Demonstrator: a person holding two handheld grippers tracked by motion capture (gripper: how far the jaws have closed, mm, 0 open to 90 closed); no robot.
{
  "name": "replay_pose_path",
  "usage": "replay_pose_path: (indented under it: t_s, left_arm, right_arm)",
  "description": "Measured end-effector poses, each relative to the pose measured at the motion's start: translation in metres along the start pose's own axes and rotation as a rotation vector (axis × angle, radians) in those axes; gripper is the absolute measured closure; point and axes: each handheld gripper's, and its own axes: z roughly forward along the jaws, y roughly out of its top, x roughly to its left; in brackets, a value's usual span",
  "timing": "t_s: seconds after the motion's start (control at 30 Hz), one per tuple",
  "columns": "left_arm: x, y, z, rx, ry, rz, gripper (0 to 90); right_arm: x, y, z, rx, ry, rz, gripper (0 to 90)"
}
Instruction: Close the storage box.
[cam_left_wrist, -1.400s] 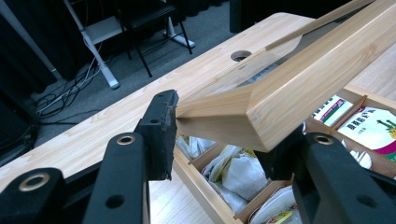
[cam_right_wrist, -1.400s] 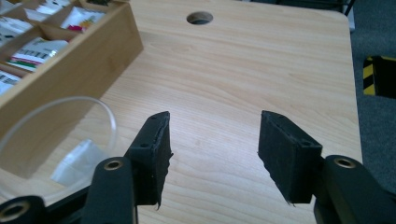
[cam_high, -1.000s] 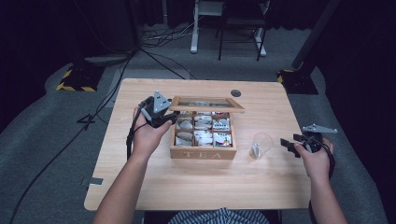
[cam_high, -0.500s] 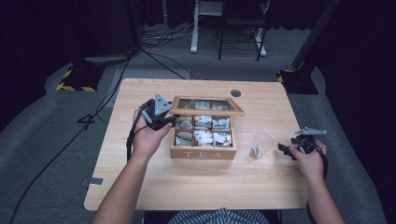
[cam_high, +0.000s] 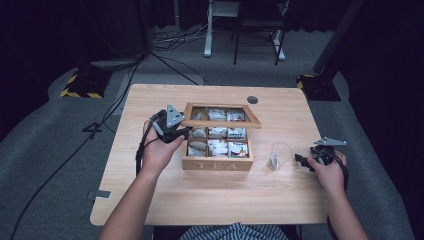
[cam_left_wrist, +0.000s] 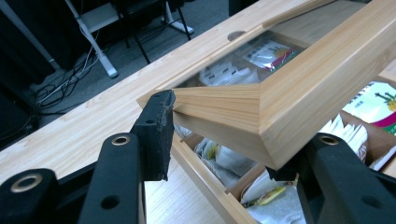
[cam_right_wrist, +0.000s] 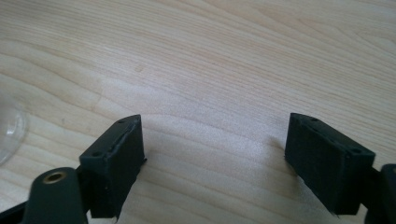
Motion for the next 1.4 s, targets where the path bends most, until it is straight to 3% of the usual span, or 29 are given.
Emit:
replay_pose_path:
  t_s: [0.27, 0.57, 0.73, 1.4]
  left_arm:
    - [-0.005, -0.010, -0.002, 0.032, -0.013, 0.012, 48.7]
    - [-0.007, -0.012, -0.002, 0.042, -0.026, 0.010, 45.4]
    - [-0.010, -0.013, 0.001, 0.050, -0.031, 0.011, 39.4]
    - [-0.018, -0.017, -0.001, 0.113, -0.040, 0.039, 34.9]
  right_arm:
    - [0.001, -0.001, 0.003, -0.024, -0.005, 0.008, 15.4]
    - [0.001, -0.001, 0.003, -0.025, -0.002, 0.010, 15.4]
    - [0.001, -0.001, 0.003, -0.024, -0.001, 0.012, 15.4]
    - [0.000, 0.000, 0.004, -0.026, 0.000, 0.009, 15.4]
